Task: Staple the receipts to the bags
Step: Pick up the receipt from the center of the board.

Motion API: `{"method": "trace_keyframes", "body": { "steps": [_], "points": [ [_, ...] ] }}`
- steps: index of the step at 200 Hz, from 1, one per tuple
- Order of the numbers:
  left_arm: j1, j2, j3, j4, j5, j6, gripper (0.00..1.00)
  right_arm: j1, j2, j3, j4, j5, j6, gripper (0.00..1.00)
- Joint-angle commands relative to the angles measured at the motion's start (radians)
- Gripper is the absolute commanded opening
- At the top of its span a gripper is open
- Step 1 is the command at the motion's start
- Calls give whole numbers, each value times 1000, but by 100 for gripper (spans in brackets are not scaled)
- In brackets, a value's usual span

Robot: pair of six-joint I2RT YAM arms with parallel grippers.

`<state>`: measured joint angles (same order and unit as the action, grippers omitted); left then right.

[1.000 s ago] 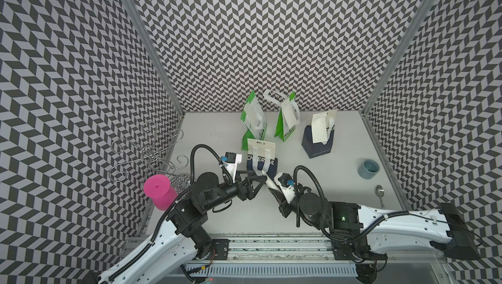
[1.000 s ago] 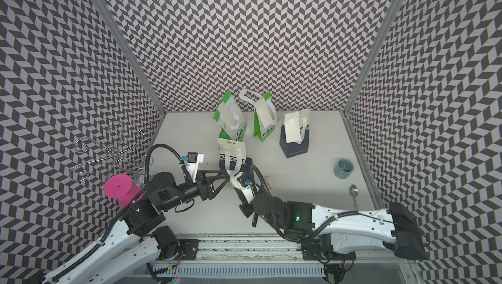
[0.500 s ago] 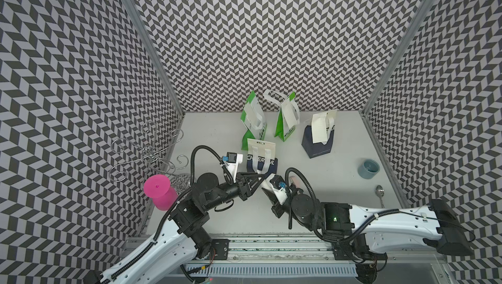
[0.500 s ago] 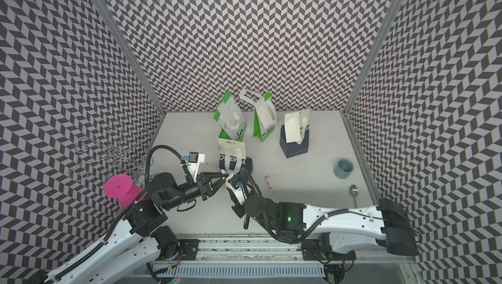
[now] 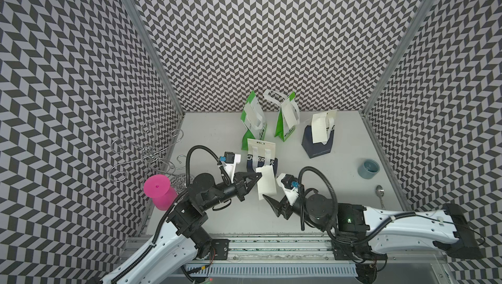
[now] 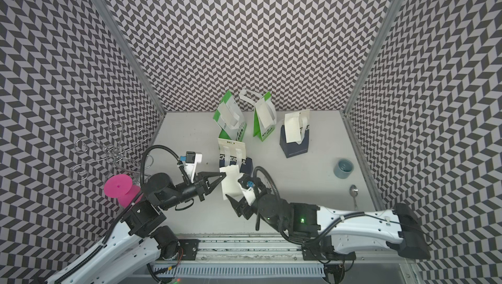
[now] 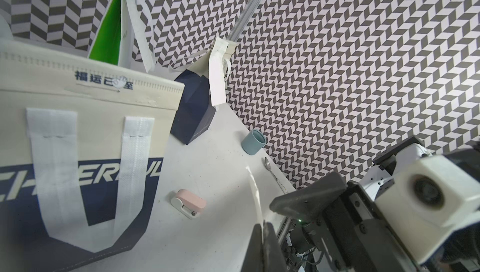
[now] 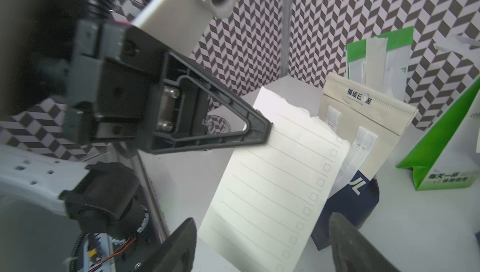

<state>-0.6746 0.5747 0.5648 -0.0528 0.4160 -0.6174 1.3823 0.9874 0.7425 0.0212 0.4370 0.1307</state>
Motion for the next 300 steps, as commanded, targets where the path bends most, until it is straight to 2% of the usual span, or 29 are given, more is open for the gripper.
{"method": "trace_keyframes", "body": {
  "steps": [1, 25, 43, 59, 74, 129, 142, 165, 183, 190, 195, 200, 204, 209, 216, 236, 261, 276, 300],
  "points": [
    [40, 0, 45, 56, 189, 103, 0, -121, -94, 3, -25, -330, 54, 84],
    [44, -3, 25, 140, 330, 113, 0, -272, -137, 3, -40, -625, 66, 85],
    [43, -9, 6, 202, 406, 96, 0, -372, -143, -3, -20, -780, 88, 85],
    [43, -9, 4, 210, 422, 90, 0, -444, -137, -19, 28, -900, 119, 83],
    [43, -4, 7, 194, 416, 96, 0, -469, -145, -43, 117, -1005, 148, 80],
    [43, 10, 10, 169, 387, 100, 0, -471, -67, -8, 206, -1104, 170, 55],
    [43, 13, 8, 166, 380, 102, 0, -471, -54, -4, 222, -1106, 178, 46],
    [43, 18, 8, 165, 372, 99, 0, -471, -45, 4, 214, -1080, 177, 24],
    [43, 21, 12, 148, 341, 99, 0, -473, -61, 6, 199, -1021, 178, 0],
    [43, 22, 17, 136, 315, 99, 0, -477, -69, 12, 183, -990, 180, 0],
    [44, 21, 24, 122, 285, 100, 12, -482, -73, 21, 162, -969, 174, 0],
    [45, 22, 38, 98, 249, 106, 37, -488, -77, 33, 128, -937, 167, 0],
    [48, 23, 50, 79, 219, 114, 53, -496, -79, 46, 95, -906, 160, 0],
    [51, 25, 69, 53, 170, 123, 65, -508, -80, 62, 50, -871, 151, 0],
    [61, 30, 101, 7, 95, 134, 73, -529, -80, 86, -16, -826, 133, 0],
    [116, 76, 210, -68, -20, 169, 79, -613, -82, 115, -128, -777, 118, 0],
    [174, 169, 328, -101, -124, 218, 80, -631, -79, 120, -208, -681, 80, 0],
    [211, 233, 367, -75, -135, 260, 80, -632, -66, 103, -182, -740, 69, 0],
    [299, 334, 388, 9, -55, 236, 81, -631, -4, 103, -131, -867, 33, 0]
  ]
}}
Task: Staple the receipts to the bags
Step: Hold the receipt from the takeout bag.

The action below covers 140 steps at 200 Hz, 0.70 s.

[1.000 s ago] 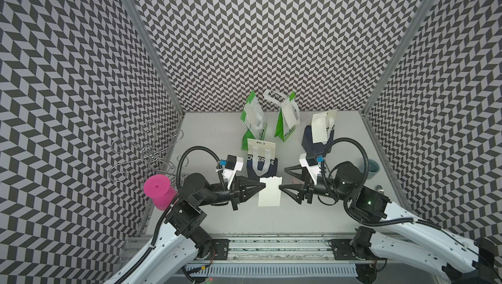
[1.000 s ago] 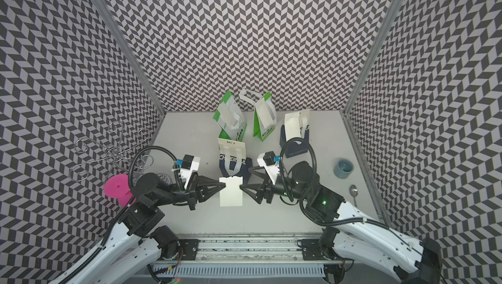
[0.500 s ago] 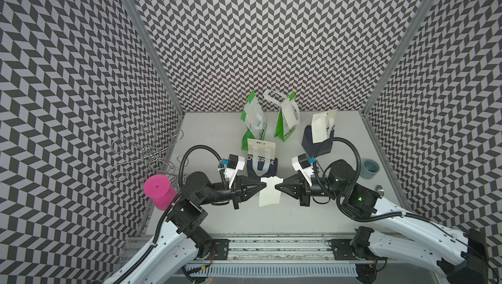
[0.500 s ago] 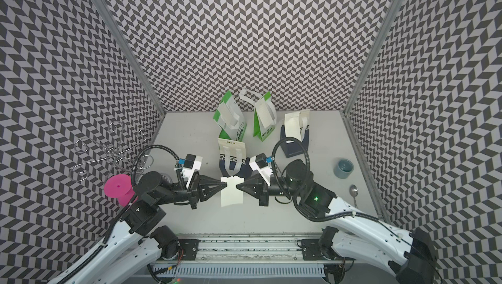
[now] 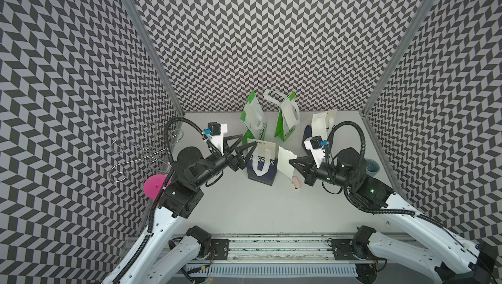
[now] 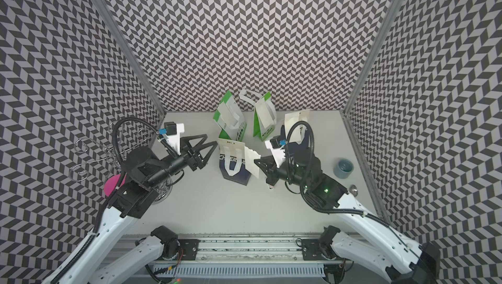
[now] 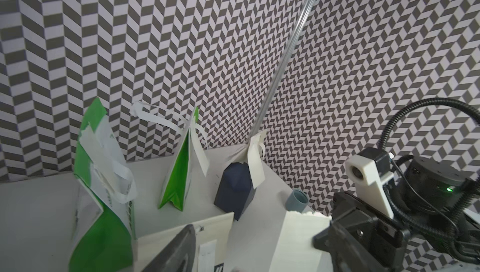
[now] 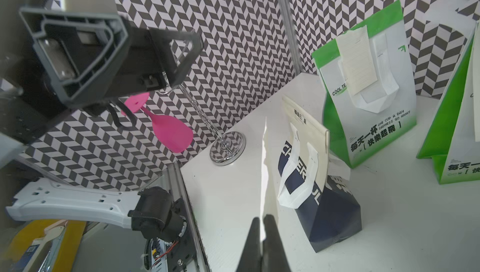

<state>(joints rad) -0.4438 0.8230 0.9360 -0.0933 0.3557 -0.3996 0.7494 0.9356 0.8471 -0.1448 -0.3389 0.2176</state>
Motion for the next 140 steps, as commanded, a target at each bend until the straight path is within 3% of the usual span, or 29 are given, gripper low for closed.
{"method": "trace_keyframes", "body": {
  "steps": [1, 39, 92, 140],
  "points": [
    [74, 90, 16, 54, 14, 16, 81, 2, 51, -1, 38, -96, -55, 0],
    [199, 297, 47, 192, 235, -54, 80, 2, 205, 59, 131, -196, -46, 0],
    [208, 463, 68, 254, 345, -99, 76, 0, 358, 148, 128, -153, -52, 0],
    [207, 477, -10, 333, 443, -173, 70, -44, 419, 188, 111, -63, -49, 0]
  ]
}}
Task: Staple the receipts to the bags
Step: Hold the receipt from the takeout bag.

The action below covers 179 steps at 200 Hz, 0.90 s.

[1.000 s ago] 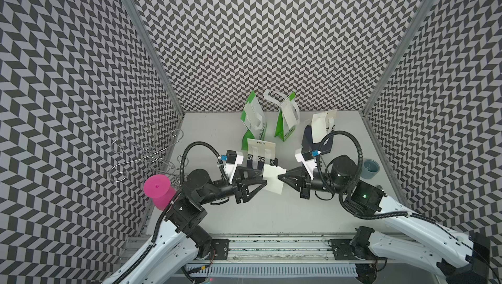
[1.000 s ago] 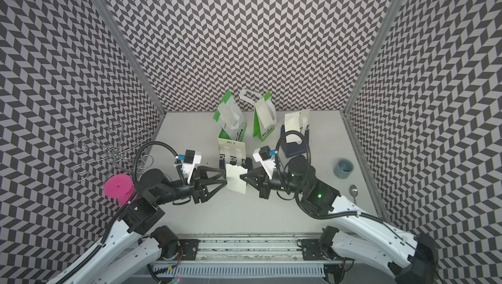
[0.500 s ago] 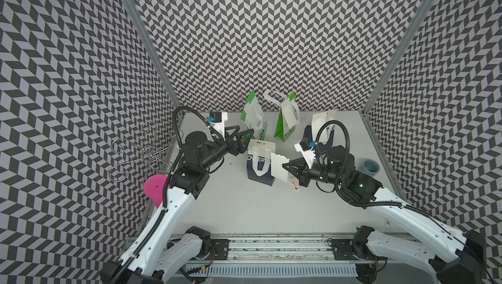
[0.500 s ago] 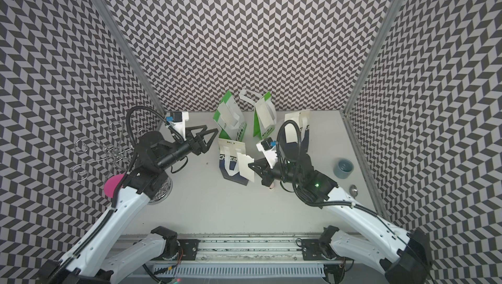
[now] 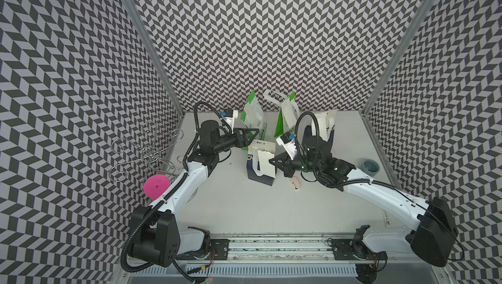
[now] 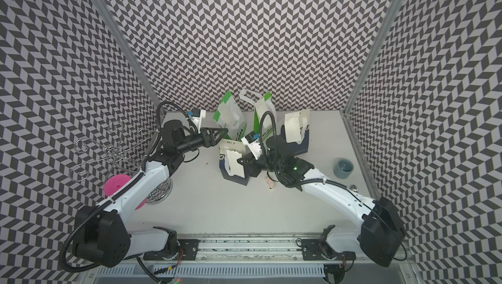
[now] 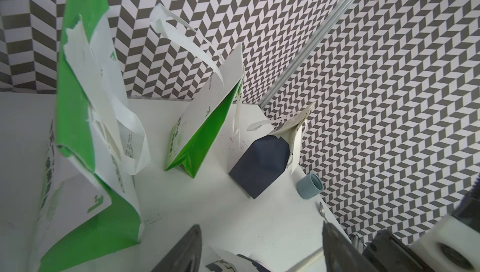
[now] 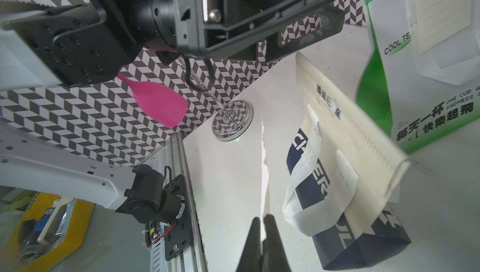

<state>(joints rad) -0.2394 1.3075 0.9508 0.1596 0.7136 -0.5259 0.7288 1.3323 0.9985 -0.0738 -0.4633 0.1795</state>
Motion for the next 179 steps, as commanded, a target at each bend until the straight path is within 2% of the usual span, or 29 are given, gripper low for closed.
{"method": "trace_keyframes", "body": {
  "steps": [1, 42, 94, 115, 133, 159, 179],
  "points": [
    [2, -8, -25, 80, 87, -47, 70, -24, 23, 37, 39, 65, -11, 0],
    [0, -42, -68, 83, 121, -87, 66, -52, 48, 58, 29, 153, -9, 0],
    [0, -85, -93, 87, 118, -105, 65, -53, 39, 74, 19, 175, -18, 0],
    [5, -66, -47, 30, 100, -35, 70, -53, 30, 77, 2, 108, -49, 0],
    [5, -29, 36, -59, 90, 75, 72, -55, 18, 85, -32, 72, -79, 0],
    [3, 9, 121, -131, 131, 206, 74, -55, 6, 77, -44, -19, -99, 0],
    [-9, 38, 134, -143, 157, 246, 74, -56, 23, 75, -47, -34, -109, 0]
  ]
}}
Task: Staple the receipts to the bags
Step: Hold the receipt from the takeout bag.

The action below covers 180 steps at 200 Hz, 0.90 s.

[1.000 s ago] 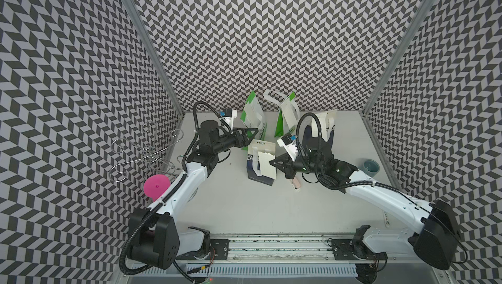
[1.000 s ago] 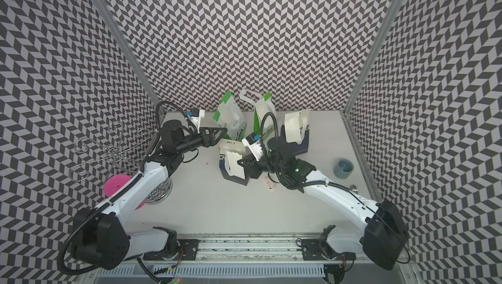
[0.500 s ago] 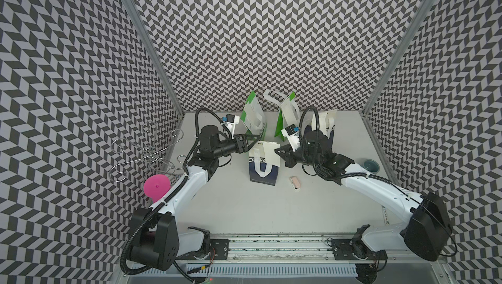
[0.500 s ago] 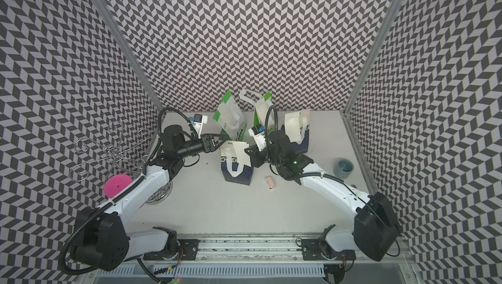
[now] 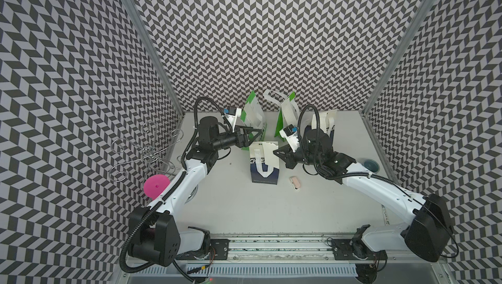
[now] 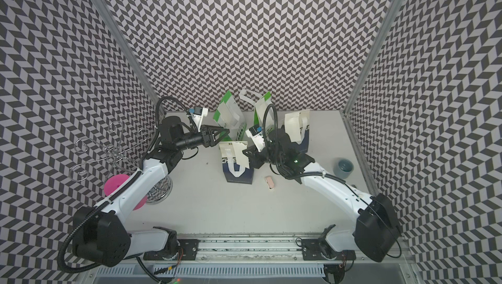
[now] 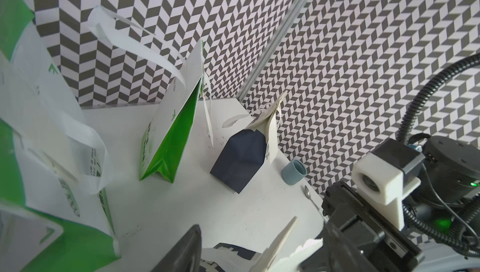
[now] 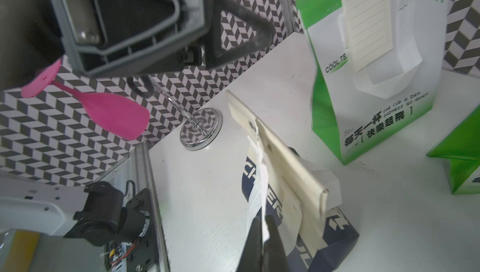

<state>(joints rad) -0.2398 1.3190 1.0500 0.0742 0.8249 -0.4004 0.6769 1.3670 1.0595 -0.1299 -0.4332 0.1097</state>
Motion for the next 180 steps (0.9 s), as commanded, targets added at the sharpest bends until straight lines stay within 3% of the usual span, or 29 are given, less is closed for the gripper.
{"method": "trace_keyframes", "body": {
  "steps": [1, 33, 63, 180],
  "points": [
    [-10, 29, 35, -57, 46, 123, 74, -4, -11, 14, 8, -63, -39, 0],
    [-55, 59, 27, -32, 46, 164, 74, -12, 20, 32, 7, -49, -38, 0],
    [-75, 74, 13, 32, 116, 171, 73, -31, 36, 35, 15, -41, -26, 0],
    [-93, 78, 25, -68, 103, 302, 62, -56, 51, 41, 42, -41, -11, 0]
  ]
}}
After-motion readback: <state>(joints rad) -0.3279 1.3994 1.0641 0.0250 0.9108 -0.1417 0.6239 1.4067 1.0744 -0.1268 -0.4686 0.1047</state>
